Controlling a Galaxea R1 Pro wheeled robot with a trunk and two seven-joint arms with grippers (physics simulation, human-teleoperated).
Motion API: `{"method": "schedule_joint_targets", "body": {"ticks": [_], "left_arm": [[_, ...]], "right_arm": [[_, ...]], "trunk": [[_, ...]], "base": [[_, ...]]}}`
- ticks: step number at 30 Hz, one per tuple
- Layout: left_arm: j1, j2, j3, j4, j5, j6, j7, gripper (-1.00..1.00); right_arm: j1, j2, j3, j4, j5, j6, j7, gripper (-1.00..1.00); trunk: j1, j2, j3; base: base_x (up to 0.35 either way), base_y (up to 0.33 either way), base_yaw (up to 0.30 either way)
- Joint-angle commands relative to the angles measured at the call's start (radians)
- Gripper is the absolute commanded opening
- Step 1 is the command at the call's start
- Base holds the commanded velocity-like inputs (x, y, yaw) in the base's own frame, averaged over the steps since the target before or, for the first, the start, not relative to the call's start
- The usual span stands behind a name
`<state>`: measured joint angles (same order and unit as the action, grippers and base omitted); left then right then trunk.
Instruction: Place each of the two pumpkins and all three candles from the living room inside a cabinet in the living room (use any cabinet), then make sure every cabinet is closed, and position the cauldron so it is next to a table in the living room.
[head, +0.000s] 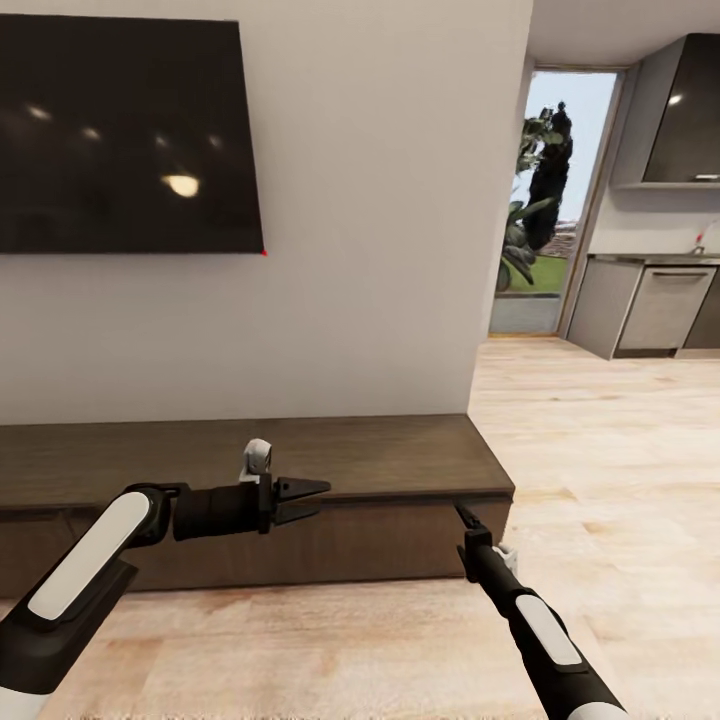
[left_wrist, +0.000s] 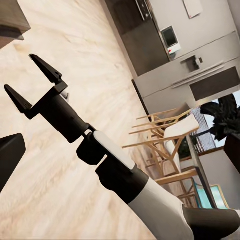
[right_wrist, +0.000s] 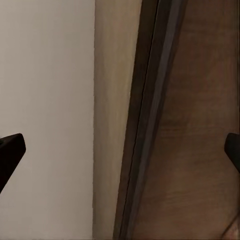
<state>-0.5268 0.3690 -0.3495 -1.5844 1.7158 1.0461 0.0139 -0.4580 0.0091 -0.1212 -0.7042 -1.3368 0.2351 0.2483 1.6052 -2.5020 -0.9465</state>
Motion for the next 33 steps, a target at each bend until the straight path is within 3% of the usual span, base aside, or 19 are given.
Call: {"method": "schedule_joint_targets", "body": {"ticks": [1,24,30,33], "left_arm": [[-0.001,0.001,-0.001,0.000,0.004,0.001,0.001,1.00],[-0.001,-0.001,-0.002,-0.001,0.004,0.001,0.001,1.00],[-0.001,-0.001,-0.002,-0.002,0.005,0.001,0.001,1.00],[-0.001,-0.001,-0.002,-0.001,0.004,0.001,0.001,1.00]], "right_arm": [[-0.001,0.001,-0.005,0.000,-0.008,0.009,0.002,1.00],[-0.001,0.005,-0.005,-0.001,-0.001,-0.025,-0.009,1.00],[0.000,0.002,0.000,-0.001,0.001,-0.025,0.005,1.00],[0.001,-0.001,-0.001,-0.001,0.002,-0.021,0.071,1.00]], "trunk": [[0.000,-0.001,-0.005],[0.011,-0.006,-0.094],[0.011,-0.006,-0.094],[0.011,-0.006,-0.094]], "base": [[0.000,0.000,0.000],[0.000,0.000,0.000],[0.000,0.000,0.000],[0.000,0.000,0.000]]}}
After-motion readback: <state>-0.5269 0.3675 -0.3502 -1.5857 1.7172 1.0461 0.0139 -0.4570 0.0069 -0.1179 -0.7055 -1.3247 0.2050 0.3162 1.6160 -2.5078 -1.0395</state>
